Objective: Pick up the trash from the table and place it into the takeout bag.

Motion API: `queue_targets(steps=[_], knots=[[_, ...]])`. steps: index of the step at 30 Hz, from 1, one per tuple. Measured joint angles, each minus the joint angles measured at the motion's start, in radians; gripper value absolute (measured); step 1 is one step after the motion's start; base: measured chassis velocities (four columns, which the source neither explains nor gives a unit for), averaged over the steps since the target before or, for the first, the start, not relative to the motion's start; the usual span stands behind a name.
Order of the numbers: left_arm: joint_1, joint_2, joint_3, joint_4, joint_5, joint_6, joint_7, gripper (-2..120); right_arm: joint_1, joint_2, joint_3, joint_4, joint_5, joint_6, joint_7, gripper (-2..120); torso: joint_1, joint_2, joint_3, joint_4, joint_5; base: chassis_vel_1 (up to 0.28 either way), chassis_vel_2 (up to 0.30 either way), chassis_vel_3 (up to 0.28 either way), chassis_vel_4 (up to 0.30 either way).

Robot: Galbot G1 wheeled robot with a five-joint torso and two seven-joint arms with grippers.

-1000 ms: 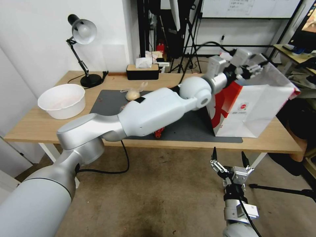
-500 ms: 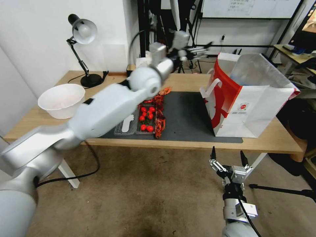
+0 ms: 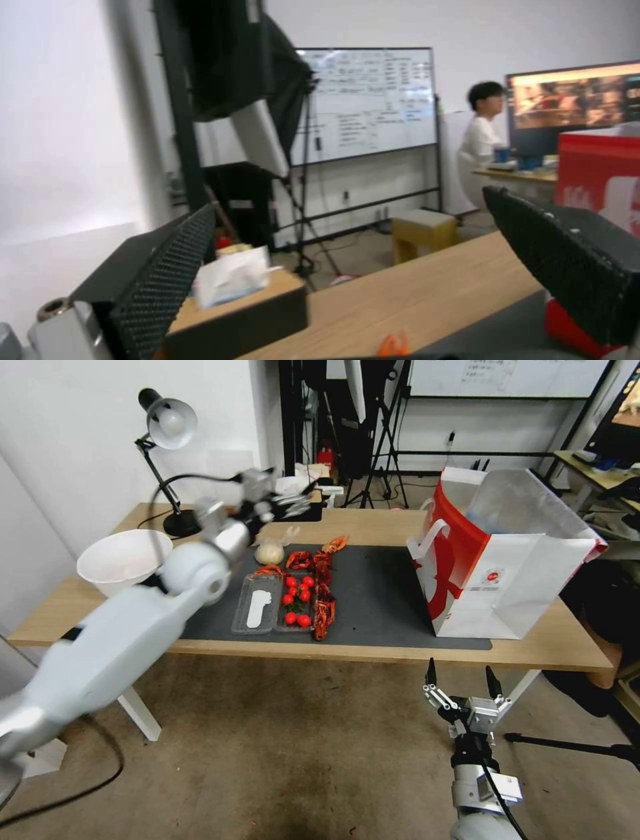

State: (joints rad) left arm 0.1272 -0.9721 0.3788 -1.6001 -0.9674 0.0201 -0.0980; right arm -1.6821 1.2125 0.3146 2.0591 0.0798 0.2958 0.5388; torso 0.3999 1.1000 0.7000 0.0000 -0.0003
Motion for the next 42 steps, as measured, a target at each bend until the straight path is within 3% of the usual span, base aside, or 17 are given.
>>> queue_targets(steps=[2,5,7,10,11,13,15,16,19,25,33,42], knots=[[0.018,0.018,-0.013,-0.012,0.003,0.001,0.0,100,0.0,0.0,0.0,0.0,0.0,0.0,0.0,100,0.0,0.0,0.0,0.0,-0.0002,0.0,0.0,0.0,0.0],[0.158,0.119,-0.126,-0.094,0.024,0.008,-0.003,100,-0.001,0.0,-0.002,0.0,0.0,0.0,0.0,100,0.0,0.0,0.0,0.0003,-0.0005,0.0,0.0,0.0,0.0],[0.188,0.136,-0.152,-0.111,0.028,0.009,-0.003,100,0.0,0.0,-0.004,0.0,-0.001,0.0,0.0,100,0.0,0.0,0.0,0.0003,-0.0001,0.0,0.0,0.0,0.0],[0.377,0.212,-0.321,-0.198,0.066,0.011,-0.003,100,0.002,0.0,-0.01,-0.001,-0.006,0.0,0.0,100,0.0,0.0,0.0,-0.0002,0.0005,0.0,0.0,0.0,0.0],[0.377,0.212,-0.321,-0.198,0.066,0.011,-0.003,100,0.002,0.0,-0.01,-0.001,-0.006,0.0,0.0,100,0.0,0.0,0.0,-0.0002,0.0005,0.0,0.0,0.0,0.0],[0.537,0.245,-0.469,-0.257,0.118,0.01,-0.009,100,0.002,0.001,-0.015,-0.003,-0.01,0.001,0.0,100,0.0,0.0,0.0,0.0003,0.0004,0.0,0.0,0.0,0.0],[0.655,0.251,-0.557,-0.294,0.168,-0.009,-0.02,100,-0.001,0.005,-0.017,-0.003,-0.015,0.002,0.0,100,0.0,0.0,0.0,-0.0003,0.0004,0.0,0.0,0.0,0.0],[0.655,0.251,-0.557,-0.294,0.168,-0.009,-0.02,100,-0.001,0.005,-0.017,-0.003,-0.015,0.002,0.0,100,0.0,0.0,0.0,-0.0003,0.0004,0.0,0.0,0.0,0.0],[0.811,0.236,-0.661,-0.319,0.233,-0.03,-0.022,100,-0.012,0.004,-0.017,-0.003,-0.019,0.006,0.0,100,0.0,0.0,0.0,0.0,0.0,0.0,0.0,0.0,0.0],[0.906,0.223,-0.722,-0.326,0.258,-0.043,-0.023,100,-0.016,0.003,-0.019,-0.004,-0.022,0.008,0.001,100,0.0,0.0,0.0,-0.0001,0.0002,0.0,0.0,0.0,0.0],[1.193,0.112,-0.939,-0.345,0.34,-0.115,-0.004,100,-0.012,-0.001,-0.024,-0.021,-0.027,0.021,0.001,100,0.0,0.0,0.0,-0.0001,0.0003,0.0,0.0,0.0,0.0],[1.343,0.022,-1.002,-0.341,0.406,-0.177,0.022,100,-0.009,-0.002,-0.025,-0.04,-0.026,0.029,0.002,100,0.0,0.0,0.0,0.0,0.0002,0.0,0.0,0.0,0.0]])
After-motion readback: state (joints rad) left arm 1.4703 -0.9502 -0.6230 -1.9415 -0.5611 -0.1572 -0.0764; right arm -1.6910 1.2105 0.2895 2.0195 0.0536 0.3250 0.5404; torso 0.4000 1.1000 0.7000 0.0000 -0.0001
